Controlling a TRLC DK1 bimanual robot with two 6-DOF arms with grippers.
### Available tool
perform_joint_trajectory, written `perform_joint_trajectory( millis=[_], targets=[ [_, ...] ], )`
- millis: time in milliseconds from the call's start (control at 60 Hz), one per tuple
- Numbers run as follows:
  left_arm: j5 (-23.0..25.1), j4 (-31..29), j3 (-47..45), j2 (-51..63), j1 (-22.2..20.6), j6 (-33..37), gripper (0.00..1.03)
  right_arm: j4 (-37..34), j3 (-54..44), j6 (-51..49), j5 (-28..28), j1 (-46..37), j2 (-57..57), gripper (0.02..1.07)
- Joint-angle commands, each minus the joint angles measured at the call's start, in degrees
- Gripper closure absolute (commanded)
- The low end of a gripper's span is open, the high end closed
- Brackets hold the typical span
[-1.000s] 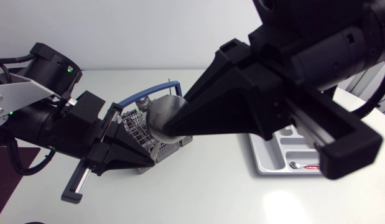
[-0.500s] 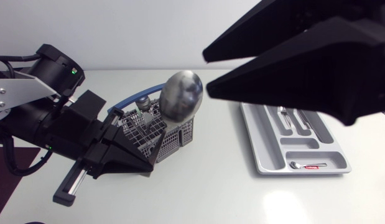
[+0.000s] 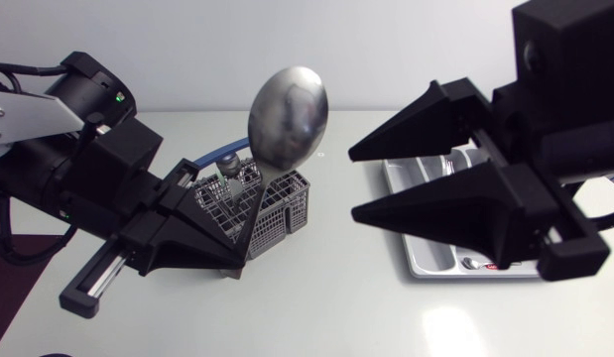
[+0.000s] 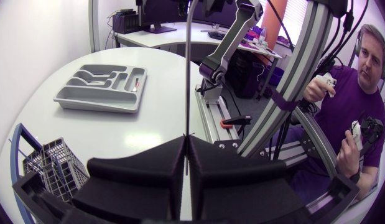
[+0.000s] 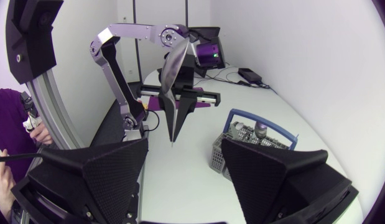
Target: Unload the cutlery basket into the drawer organizer.
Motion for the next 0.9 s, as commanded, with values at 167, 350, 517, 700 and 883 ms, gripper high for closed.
perform_joint_trajectory(
  millis=[167,350,517,700,883],
  targets=[
    [1.8,-0.2,1.6,2.6,-1.4,2.5,1.0,6.0,-2.1,4.0,0.5,5.9,4.7,0.31],
    [1.8,0.1,2.0,2.7,-1.3,2.3,1.0,9.4,-2.8,4.9,0.5,8.3,9.1,0.51],
    [1.8,0.2,2.4,2.8,-0.8,2.2,1.0,10.7,-2.1,5.6,1.5,10.7,11.1,0.58],
    [1.8,0.3,2.9,2.8,-0.3,2.1,1.0,11.6,-0.8,6.0,2.1,11.1,13.1,0.62],
    [1.9,1.3,2.5,2.8,0.4,1.9,1.0,12.5,0.5,6.7,2.7,11.4,14.2,0.67]
  ],
)
